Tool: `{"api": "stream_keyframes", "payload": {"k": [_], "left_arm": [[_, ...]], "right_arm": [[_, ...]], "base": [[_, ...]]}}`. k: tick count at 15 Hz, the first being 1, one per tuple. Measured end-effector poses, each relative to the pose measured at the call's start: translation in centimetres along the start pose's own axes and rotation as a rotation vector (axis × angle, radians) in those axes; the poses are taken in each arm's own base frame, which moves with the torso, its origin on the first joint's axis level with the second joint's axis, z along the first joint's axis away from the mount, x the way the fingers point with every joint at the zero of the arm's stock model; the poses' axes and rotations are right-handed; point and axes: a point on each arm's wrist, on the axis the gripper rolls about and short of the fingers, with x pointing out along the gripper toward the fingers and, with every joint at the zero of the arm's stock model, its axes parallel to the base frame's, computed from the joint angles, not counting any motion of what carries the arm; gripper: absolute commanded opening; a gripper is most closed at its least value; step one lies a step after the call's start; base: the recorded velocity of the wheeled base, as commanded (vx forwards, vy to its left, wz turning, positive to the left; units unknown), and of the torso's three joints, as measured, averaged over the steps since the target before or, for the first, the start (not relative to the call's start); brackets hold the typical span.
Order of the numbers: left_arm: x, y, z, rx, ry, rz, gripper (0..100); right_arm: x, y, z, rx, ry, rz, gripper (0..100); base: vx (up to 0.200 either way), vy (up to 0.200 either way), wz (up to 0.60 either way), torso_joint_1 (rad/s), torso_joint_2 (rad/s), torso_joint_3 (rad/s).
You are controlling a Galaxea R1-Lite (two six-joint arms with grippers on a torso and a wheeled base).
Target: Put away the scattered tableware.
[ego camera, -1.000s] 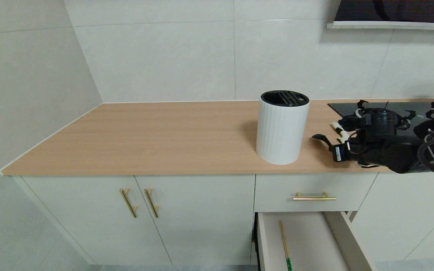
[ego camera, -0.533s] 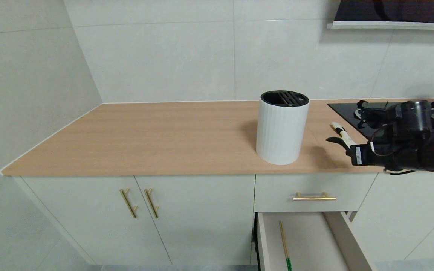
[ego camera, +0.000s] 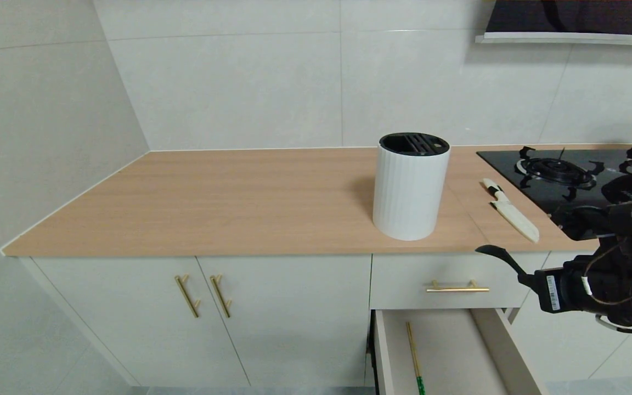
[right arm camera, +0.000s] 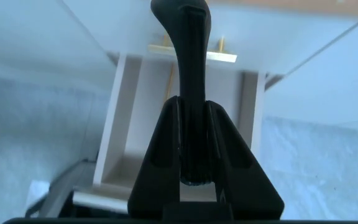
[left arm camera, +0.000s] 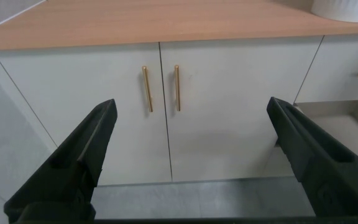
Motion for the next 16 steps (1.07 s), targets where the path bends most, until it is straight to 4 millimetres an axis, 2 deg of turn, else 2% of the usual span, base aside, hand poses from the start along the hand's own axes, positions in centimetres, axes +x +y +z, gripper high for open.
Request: {"api": "stream_keyframes", "payload": {"k": [8, 16], "left_arm": [[0.0, 0.0, 0.0, 0.000, -0.001, 0.000, 100], [0.0, 0.0, 0.0, -0.001, 0.000, 0.000, 100]], "right_arm": [[1.7, 0.4, -1.3, -0.013, 0.060, 0.002, 0], [2.4, 0.4, -1.7, -0.016, 0.081, -0.002, 0]], "base": [[0.000, 0.000, 0.00, -0.007, 0.02, 0.009], [0.000, 0.000, 0.00, -0.189, 0.45, 0.259]]}}
